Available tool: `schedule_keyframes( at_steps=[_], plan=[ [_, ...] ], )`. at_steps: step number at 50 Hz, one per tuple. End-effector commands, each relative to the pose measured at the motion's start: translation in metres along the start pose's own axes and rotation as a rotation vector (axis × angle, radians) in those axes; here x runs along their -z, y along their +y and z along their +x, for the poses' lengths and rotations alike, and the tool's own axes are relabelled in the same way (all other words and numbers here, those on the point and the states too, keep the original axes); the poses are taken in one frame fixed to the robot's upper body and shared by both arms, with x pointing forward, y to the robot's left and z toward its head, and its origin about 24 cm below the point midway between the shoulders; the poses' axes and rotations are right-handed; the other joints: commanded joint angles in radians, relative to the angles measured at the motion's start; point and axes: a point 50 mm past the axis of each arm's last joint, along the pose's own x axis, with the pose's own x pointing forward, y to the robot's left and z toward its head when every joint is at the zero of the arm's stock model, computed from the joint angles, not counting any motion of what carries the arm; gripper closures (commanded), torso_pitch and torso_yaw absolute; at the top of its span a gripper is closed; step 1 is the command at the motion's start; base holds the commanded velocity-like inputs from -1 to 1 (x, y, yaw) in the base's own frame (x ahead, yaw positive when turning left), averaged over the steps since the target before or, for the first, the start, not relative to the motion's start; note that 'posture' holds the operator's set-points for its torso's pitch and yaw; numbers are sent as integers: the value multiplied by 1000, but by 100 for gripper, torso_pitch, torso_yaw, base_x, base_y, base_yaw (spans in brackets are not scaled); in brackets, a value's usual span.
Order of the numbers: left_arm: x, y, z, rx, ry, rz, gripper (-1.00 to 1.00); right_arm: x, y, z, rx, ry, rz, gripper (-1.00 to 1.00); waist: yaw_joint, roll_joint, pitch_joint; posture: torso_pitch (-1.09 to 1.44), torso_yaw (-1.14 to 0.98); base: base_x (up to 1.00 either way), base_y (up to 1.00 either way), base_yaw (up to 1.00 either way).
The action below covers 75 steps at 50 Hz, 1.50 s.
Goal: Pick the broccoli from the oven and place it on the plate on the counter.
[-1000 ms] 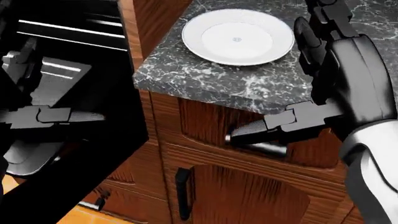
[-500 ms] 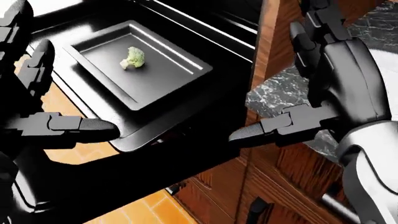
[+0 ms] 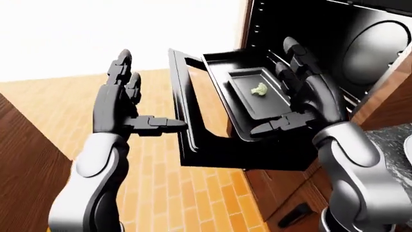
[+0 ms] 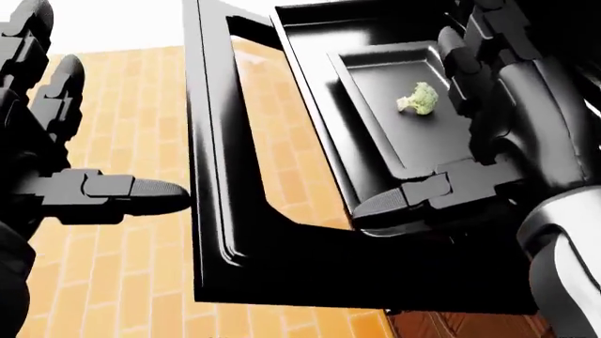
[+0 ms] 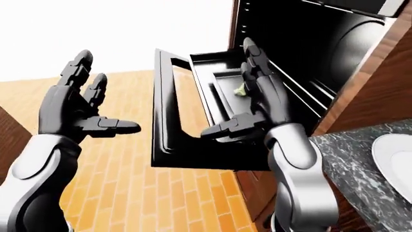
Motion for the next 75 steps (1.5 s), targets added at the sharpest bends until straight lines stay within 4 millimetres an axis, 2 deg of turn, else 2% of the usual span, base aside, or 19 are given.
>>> schedule_keyframes(
  at_steps=[1, 2, 5, 10, 13, 23, 26, 28, 29, 47, 53, 55, 56, 57, 60, 64, 67, 71, 75],
  plan=[
    [-12, -2, -2, 8, -70, 3, -100, -10, -2, -1, 14, -54, -15, -100, -9, -33, -32, 0, 0, 0, 0, 100],
    [-12, -2, -2, 8, -71, 3, -100, -10, -2, -1, 12, -53, -16, -100, -10, 8, -17, 0, 0, 0, 0, 100],
    [-12, -2, -2, 8, -71, 4, -100, -9, -2, 0, 14, -54, -21, -100, -2, 3, -26, 0, 0, 0, 0, 97],
    [-12, -1, -2, 6, -72, 3, -100, -14, -4, 2, 33, -58, -20, -100, -20, 55, -15, 0, 0, 0, -2, 8],
    [-13, -1, -3, 6, -73, 4, -100, -15, -4, 2, 33, -61, -17, -100, -26, 187, -18, 0, 0, 0, -42, 0],
    [-15, 0, -1, 5, -75, 7, -100, -20, -2, 5, 16, -71, -38, -100, 2, 114, -25, 0, 0, 3, -50, 0],
    [-16, 2, 1, 3, -79, 5, -100, -21, -1, 8, 9, -73, -43, -100, 10, 63, -23, 0, 0, 7, -47, 0],
    [-15, 2, 2, 3, -78, 4, -100, -21, 0, 10, 9, -75, -45, -100, 4, -26, -47, 0, 0, 8, -38, 0],
    [-14, 3, 3, 3, -78, 3, -100, -21, 0, 11, 7, -75, -46, -100, 0, 16, -28, 0, 0, 7, -27, 0],
    [-17, 11, 3, -14, -84, -3, -100, -21, 4, 21, -9, -86, -65, -100, -20, 84, -15, 0, 0, 26, -2, 0],
    [-18, 13, 4, -18, -86, -4, -100, -23, 2, 19, 2, -90, -50, -100, -33, 135, 2, 0, 0, 41, 0, 0],
    [-20, 13, 4, -17, -90, -3, -100, -24, 0, 16, 8, -93, -45, -100, -30, 171, -46, 0, 0, 0, 0, 11],
    [-21, 13, 4, -17, -91, -3, -100, -24, -1, 15, 10, -90, -42, -100, -9, 140, -36, 0, 0, 0, 0, 59],
    [-23, 13, 3, -16, -93, -2, -100, -25, -2, 14, 12, -90, -44, -100, -14, 162, -38, 0, 0, 0, 0, 76],
    [-25, 12, 2, -13, -96, -1, -100, -29, -4, 11, 16, -95, -46, -100, -2, 135, -46, 0, 0, 0, 0, 76],
    [-30, 10, 1, -10, -103, 1, -100, -31, -9, 7, 31, -94, -50, -100, -7, 98, -1, 0, 0, 0, 8, 0],
    [-30, 9, 2, -7, -104, 1, -100, -34, -11, 5, 32, -97, -47, -100, -9, 57, -21, 0, 0, 0, -17, 0],
    [-30, 9, 1, -8, -105, 1, -100, -37, -10, 4, 32, -102, -50, -100, -21, 126, -43, 0, 0, 0, -38, 0],
    [-30, 11, 1, -9, -105, 0, -100, -36, -9, 5, 24, -102, -54, -100, -33, 98, -44, 0, 0, 0, -39, 0]
  ],
)
